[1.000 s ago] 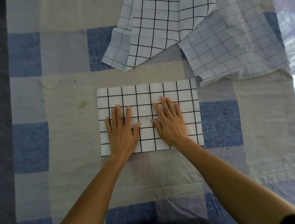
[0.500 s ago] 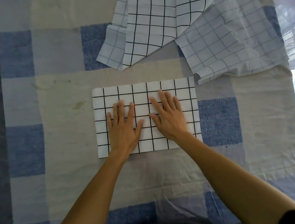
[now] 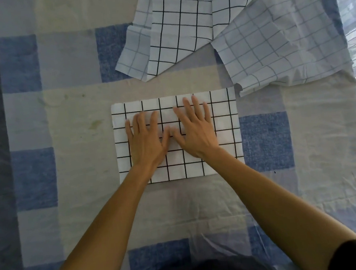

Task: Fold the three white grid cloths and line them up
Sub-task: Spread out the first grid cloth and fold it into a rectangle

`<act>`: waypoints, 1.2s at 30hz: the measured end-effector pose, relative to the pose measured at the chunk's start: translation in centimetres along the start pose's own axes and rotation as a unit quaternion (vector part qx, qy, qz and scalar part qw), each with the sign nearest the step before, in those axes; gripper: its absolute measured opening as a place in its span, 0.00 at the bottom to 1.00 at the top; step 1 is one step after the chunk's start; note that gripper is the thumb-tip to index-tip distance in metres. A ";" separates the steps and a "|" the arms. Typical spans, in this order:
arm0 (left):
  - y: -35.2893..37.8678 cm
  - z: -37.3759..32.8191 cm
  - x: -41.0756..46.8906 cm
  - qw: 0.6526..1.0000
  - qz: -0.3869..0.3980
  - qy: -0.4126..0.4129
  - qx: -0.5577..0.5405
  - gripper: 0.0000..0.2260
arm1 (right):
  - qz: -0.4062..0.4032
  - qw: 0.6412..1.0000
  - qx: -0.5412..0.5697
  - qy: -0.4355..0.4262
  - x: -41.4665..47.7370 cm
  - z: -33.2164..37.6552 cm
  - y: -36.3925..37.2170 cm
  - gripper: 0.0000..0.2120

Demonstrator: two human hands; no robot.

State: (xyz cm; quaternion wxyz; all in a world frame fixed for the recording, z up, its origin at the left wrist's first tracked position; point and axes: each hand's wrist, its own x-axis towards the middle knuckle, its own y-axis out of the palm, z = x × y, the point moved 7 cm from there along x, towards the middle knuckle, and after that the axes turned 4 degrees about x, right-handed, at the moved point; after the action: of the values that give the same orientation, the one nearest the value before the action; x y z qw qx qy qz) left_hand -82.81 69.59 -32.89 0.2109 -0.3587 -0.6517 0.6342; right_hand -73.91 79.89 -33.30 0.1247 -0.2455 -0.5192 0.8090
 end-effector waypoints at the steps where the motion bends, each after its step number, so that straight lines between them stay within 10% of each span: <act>1: -0.1 0.3 0.7 1.000 -0.001 -0.007 -0.001 0.23 | 0.006 1.000 0.000 0.000 0.7 0.7 0.1 0.30; 14: 0.9 6.7 1.6 0.995 0.032 -0.093 0.016 0.31 | 0.028 0.998 -0.058 -0.007 1.4 -0.2 1.7 0.30; 26: 1.7 -3.0 -6.4 0.998 0.013 0.026 -0.055 0.25 | -0.108 0.992 0.050 -0.053 -1.4 0.4 -0.6 0.26; 36: 4.4 0.7 -10.2 0.998 0.067 0.002 0.007 0.31 | 0.035 0.999 -0.014 -0.023 -9.8 1.6 5.9 0.26</act>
State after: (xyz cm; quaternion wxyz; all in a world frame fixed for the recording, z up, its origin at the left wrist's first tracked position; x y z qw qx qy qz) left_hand -75.74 61.34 -35.45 0.1715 -0.4013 -0.6211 0.6510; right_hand -66.12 71.66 -35.48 0.0808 -0.2472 -0.5240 0.8110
